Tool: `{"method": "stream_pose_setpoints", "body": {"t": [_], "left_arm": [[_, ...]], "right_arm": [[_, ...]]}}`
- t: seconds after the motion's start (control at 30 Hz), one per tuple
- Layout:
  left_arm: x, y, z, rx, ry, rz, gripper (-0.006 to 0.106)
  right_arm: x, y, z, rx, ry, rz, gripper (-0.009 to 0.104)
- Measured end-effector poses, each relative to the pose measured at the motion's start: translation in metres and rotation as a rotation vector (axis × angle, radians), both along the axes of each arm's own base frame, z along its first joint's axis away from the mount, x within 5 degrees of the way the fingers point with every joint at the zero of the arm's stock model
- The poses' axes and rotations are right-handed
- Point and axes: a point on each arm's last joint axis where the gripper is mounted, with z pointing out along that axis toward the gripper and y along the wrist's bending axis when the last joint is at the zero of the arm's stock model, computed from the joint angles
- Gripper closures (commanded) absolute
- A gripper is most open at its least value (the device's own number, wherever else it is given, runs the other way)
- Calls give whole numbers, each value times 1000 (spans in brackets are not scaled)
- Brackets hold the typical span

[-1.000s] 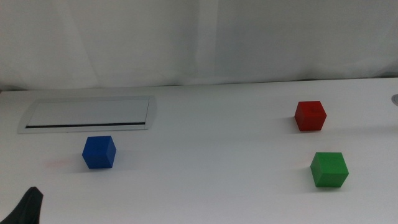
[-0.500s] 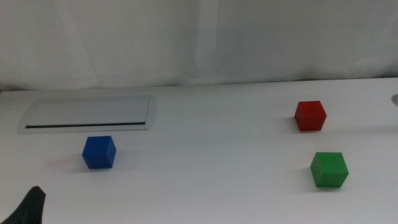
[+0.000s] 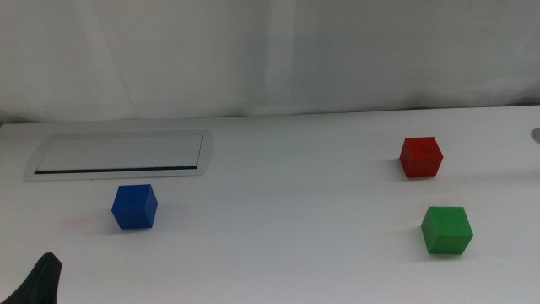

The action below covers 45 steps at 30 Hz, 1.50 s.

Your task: Stack red cubes first, then green, then blue cubes in a specific spot.

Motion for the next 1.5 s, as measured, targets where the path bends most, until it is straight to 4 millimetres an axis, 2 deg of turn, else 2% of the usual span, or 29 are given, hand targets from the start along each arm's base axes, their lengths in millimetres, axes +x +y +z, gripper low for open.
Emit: {"method": "stream_pose_setpoints", "body": {"t": [0.17, 0.3, 0.37, 0.43, 0.6, 0.8, 1.0, 1.23, 1.27, 1.5], "left_arm": [[0, 0, 0, 0, 0, 0, 8], [0, 0, 0, 0, 0, 0, 8], [0, 0, 0, 0, 0, 0, 8], [0, 0, 0, 0, 0, 0, 8], [0, 0, 0, 0, 0, 0, 8], [0, 0, 0, 0, 0, 0, 8], [0, 0, 0, 0, 0, 0, 8], [0, 0, 0, 0, 0, 0, 8], [0, 0, 0, 0, 0, 0, 8], [0, 0, 0, 0, 0, 0, 8]], "right_arm": [[26, 2, 31, -54, 137, 11, -8], [56, 7, 48, -49, 229, 34, -8], [75, 10, 55, -52, 281, 50, -8], [104, 14, 59, -55, 373, 69, -8], [159, 20, 54, -56, 556, 87, -8], [214, 40, 34, -87, 696, 146, -8], [253, 71, -5, -134, 819, 214, -8], [278, 94, -52, -178, 927, 237, -8], [284, 97, -65, -181, 946, 232, -8], [302, 100, -100, -202, 985, 212, -8]]}}
